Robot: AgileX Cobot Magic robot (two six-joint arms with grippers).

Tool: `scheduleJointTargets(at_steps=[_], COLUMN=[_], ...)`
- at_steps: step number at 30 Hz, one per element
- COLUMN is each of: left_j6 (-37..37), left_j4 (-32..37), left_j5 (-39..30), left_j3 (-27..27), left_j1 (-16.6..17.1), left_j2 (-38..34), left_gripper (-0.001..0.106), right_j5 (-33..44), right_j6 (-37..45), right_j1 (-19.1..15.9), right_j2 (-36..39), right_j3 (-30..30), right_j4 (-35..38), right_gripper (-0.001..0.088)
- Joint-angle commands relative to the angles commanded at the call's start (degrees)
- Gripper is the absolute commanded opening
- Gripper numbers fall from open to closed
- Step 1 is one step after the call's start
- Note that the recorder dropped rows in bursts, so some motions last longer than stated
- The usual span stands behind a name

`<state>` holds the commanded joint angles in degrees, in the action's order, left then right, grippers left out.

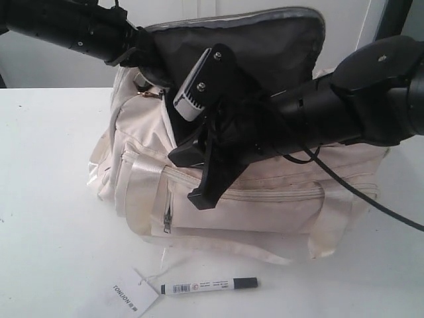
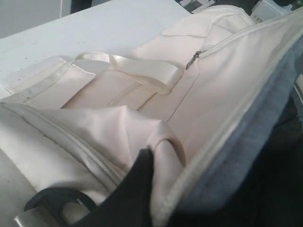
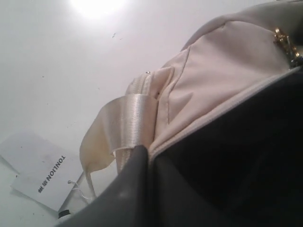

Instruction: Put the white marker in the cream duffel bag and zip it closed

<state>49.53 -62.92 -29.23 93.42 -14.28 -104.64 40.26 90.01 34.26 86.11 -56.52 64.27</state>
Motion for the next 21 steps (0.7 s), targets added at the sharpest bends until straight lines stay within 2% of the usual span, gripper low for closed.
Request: scheduleJointTargets(at_steps=[10, 13, 21], left_j6=[0.0, 0.0, 0.1], left_j4=[0.0, 0.0, 0.0], left_j5=[6.4, 11.6, 20.7], left_j3=[0.0, 0.0, 0.0], left_j1=[0.0, 0.0, 0.0], left_j2=[0.0, 0.0, 0.0], left_gripper=[0.0, 0.0, 0.0], right_j5=[6.2, 9.2, 9.8], right_j6=[5.0, 7.7, 7.7], right_j1=[0.0, 0.0, 0.0], right_j2=[0.0, 0.0, 0.0], right_j3=[0.0, 0.0, 0.0], right_j4=[0.0, -0.2, -2.9], right_gripper=[0.0, 0.0, 0.0])
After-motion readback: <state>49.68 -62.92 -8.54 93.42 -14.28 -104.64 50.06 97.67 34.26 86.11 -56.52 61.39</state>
